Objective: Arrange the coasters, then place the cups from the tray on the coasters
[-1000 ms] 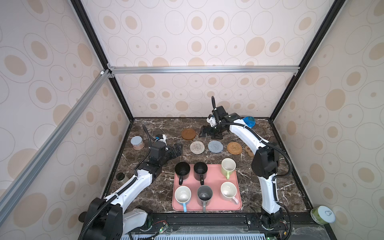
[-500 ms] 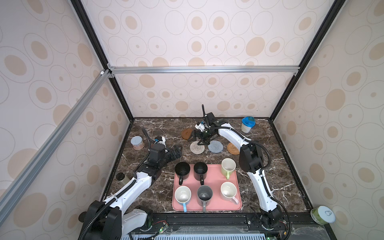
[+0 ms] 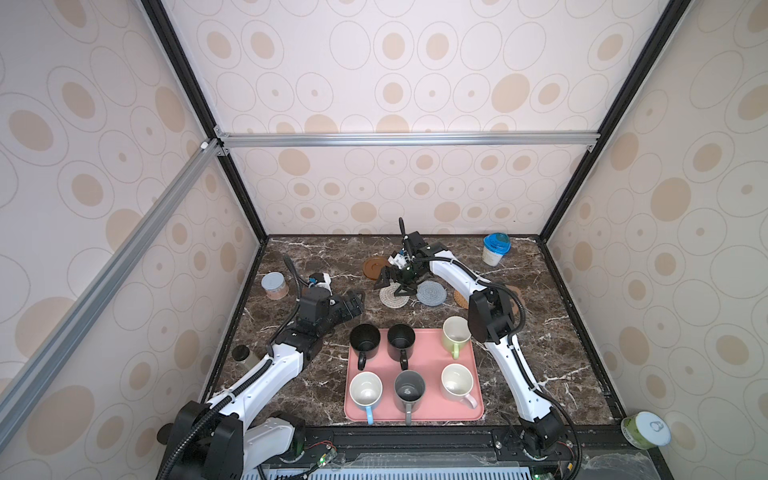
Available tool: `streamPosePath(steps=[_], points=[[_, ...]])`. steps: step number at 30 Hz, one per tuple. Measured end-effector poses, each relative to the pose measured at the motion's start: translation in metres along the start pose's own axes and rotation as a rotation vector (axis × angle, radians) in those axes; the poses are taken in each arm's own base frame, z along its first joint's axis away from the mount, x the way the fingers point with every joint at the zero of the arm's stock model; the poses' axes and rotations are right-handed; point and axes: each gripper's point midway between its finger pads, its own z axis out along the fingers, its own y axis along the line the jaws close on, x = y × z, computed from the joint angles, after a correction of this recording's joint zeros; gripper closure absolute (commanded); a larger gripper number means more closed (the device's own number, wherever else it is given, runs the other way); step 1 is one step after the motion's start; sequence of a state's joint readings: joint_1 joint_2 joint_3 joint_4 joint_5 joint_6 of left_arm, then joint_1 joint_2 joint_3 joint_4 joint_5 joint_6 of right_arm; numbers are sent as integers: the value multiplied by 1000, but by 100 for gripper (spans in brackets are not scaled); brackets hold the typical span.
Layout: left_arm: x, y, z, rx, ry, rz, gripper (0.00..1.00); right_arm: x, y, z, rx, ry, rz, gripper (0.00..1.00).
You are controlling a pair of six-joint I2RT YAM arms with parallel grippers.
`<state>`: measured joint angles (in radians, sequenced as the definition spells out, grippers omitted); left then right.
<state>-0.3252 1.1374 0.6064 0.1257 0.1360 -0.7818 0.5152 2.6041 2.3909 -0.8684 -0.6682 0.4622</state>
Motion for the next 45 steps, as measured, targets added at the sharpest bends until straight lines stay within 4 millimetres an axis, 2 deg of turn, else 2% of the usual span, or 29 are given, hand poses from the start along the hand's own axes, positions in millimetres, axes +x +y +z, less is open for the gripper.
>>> streamPosePath(steps=[8,12,20,25,36,45], points=[[-2,-1,-1,1,-8,-1,0,-6,-15,-5,107,-37,-10,1],[-3,-1,-4,5,-16,-7,0,-15,-27,-12,162,-77,-10,1],[-1,-1,-4,6,-12,-10,0,-48,-59,-40,201,-187,64,1],[-1,-1,-4,6,-11,-14,0,-73,-72,-51,175,-258,104,1],[-1,-1,-4,10,-9,-22,0,-97,-65,-48,65,-328,147,1],[0,-2,-4,15,-3,-23,0,-106,-61,-45,24,-351,163,2]])
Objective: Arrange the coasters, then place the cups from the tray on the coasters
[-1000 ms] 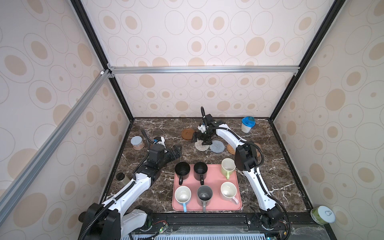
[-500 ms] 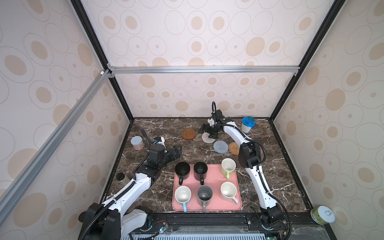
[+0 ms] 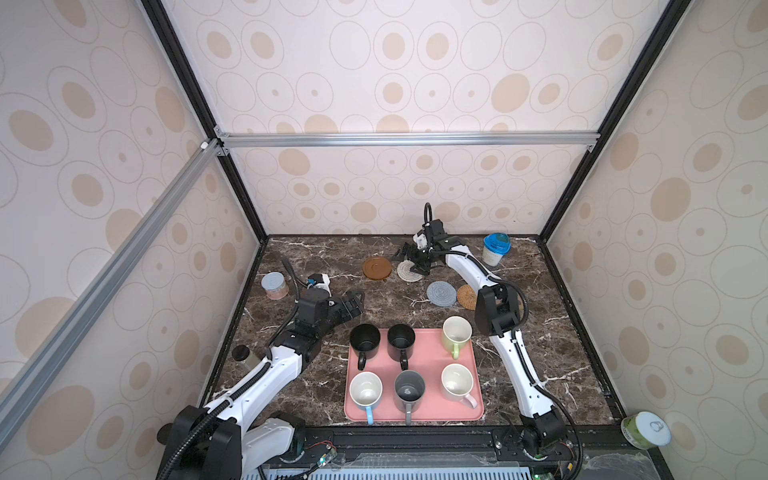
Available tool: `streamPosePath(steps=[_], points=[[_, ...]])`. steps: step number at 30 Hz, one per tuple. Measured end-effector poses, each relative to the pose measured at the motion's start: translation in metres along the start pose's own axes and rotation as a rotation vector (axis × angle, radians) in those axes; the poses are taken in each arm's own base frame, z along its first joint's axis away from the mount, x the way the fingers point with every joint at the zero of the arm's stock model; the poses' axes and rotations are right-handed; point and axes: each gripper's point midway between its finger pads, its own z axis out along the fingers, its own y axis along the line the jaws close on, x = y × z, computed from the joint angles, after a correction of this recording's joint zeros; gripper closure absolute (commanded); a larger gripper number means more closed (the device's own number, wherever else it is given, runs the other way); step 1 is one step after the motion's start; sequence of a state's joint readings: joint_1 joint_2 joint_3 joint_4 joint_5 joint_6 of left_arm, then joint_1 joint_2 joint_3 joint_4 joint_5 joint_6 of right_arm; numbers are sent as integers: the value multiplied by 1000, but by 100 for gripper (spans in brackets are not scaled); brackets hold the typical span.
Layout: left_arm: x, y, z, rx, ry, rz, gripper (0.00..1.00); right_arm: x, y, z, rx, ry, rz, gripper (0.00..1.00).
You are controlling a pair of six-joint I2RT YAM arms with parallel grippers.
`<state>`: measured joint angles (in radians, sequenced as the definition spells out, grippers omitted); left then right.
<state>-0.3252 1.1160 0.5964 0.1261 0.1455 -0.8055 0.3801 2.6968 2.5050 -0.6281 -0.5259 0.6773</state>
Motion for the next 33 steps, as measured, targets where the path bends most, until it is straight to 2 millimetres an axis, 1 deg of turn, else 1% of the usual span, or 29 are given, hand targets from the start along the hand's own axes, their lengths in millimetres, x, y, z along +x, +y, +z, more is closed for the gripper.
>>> streamPosePath(steps=[20,33], points=[[1,0,0,4,4,-9,0,1,-7,-3,37,-8,-30,1],[0,-1,0,7,1,-9,0,0,-4,-4,30,-8,-30,1]])
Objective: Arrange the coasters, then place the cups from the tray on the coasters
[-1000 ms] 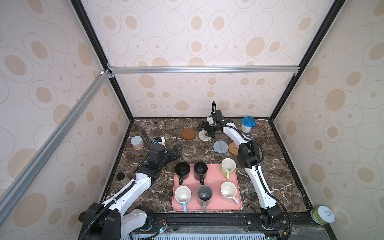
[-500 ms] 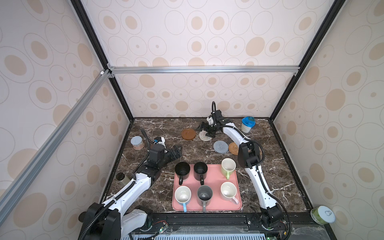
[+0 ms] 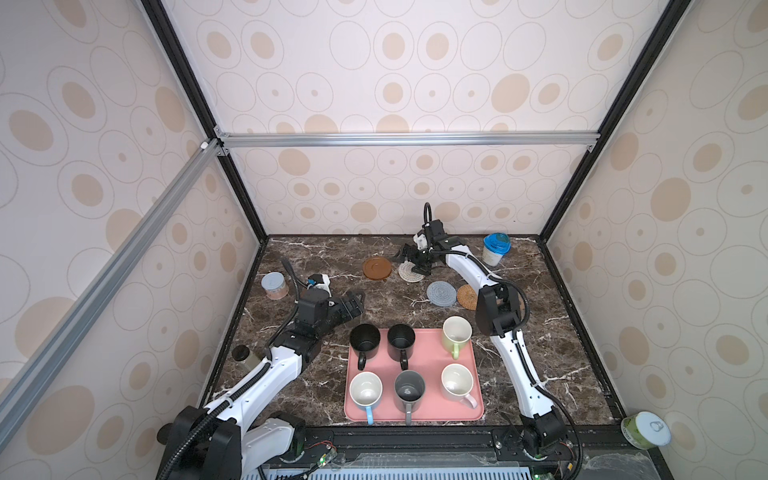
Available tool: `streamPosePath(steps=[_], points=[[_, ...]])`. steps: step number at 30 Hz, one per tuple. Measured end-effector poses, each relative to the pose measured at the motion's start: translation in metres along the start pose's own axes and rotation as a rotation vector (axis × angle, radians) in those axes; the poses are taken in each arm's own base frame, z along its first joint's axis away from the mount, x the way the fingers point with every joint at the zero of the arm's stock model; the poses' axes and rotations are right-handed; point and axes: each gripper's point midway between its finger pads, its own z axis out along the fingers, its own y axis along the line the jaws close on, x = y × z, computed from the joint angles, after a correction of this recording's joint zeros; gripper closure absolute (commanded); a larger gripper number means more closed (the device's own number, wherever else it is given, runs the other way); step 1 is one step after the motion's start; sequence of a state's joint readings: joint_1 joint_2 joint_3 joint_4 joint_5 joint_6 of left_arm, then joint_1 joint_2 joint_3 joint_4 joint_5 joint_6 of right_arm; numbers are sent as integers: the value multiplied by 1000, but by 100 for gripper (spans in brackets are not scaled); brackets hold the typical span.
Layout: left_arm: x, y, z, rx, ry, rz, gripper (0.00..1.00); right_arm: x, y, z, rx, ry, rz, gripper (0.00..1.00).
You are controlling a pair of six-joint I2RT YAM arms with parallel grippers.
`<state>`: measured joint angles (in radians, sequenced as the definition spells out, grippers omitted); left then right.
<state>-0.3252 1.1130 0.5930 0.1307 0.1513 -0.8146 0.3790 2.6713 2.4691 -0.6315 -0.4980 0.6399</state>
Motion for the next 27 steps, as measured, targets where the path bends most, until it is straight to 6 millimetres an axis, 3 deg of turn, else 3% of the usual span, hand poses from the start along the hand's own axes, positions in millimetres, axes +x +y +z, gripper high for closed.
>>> streamPosePath(steps=[8,13,23,27], points=[[-2,-4,1,18,-6,1,0,1,1,-8,12,4,0,1],[-4,-7,0,33,-14,3,0,-3,14,-22,-7,-6,-18,1],[-13,-16,-1,56,-38,6,0,-19,75,-88,-96,-92,-125,1],[-14,-17,-1,59,-42,6,0,-16,91,-115,-99,-107,-181,1]])
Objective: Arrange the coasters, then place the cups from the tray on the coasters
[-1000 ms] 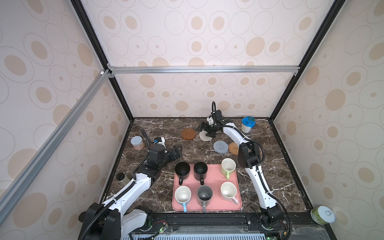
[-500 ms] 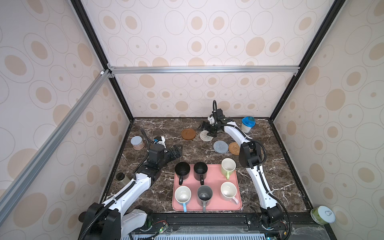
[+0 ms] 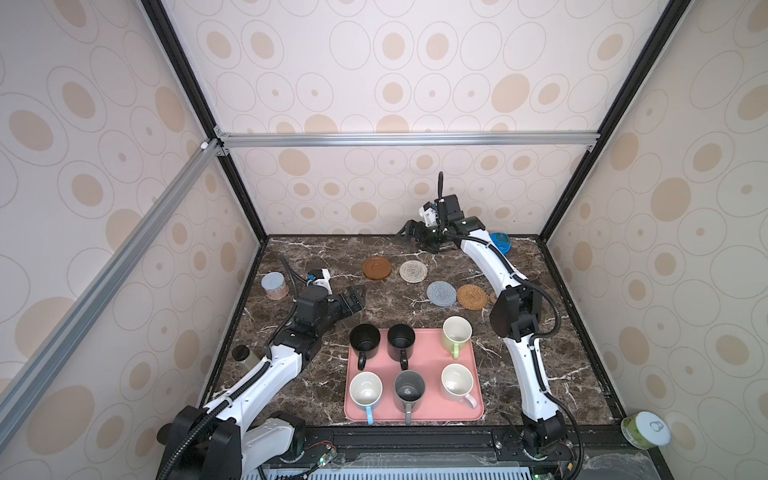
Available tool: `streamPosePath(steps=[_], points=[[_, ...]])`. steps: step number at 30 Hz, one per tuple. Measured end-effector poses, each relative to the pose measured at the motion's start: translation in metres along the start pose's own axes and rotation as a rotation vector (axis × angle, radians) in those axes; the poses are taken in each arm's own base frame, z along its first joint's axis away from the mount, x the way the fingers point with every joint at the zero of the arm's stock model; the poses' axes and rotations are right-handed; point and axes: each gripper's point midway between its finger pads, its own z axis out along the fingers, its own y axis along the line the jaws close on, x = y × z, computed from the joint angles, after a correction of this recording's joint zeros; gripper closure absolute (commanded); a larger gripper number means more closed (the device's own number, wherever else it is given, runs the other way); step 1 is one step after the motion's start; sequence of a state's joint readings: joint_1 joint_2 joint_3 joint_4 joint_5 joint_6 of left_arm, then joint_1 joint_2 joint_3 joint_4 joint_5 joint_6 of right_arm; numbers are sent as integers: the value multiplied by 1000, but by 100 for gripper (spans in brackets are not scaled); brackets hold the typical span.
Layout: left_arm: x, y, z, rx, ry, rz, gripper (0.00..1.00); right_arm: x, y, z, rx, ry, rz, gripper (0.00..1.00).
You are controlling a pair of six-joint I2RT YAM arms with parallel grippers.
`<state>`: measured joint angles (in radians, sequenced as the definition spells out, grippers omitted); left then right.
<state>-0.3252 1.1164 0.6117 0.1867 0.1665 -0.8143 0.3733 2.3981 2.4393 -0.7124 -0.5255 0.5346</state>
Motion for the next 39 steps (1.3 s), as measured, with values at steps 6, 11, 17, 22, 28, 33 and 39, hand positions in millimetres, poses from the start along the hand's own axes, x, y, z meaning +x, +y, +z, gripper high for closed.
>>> streamPosePath(steps=[6,11,17,22,28,33,39], points=[[-1,-1,0,3,-4,0,0,16,0,-19,43,63,-78,1],[-4,-4,0,14,-16,1,0,49,-26,-17,119,185,-103,1],[-4,-3,2,13,-16,1,0,87,-52,-15,174,326,-104,1],[-5,-2,2,7,-22,0,0,110,-65,-12,181,401,-92,2],[-6,-2,2,6,-29,0,0,129,-73,-9,173,453,-57,1],[-6,-2,2,9,-32,-9,0,130,-71,-9,157,454,-53,1],[-3,1,3,6,-29,-11,0,132,-67,-11,139,449,-46,1]])
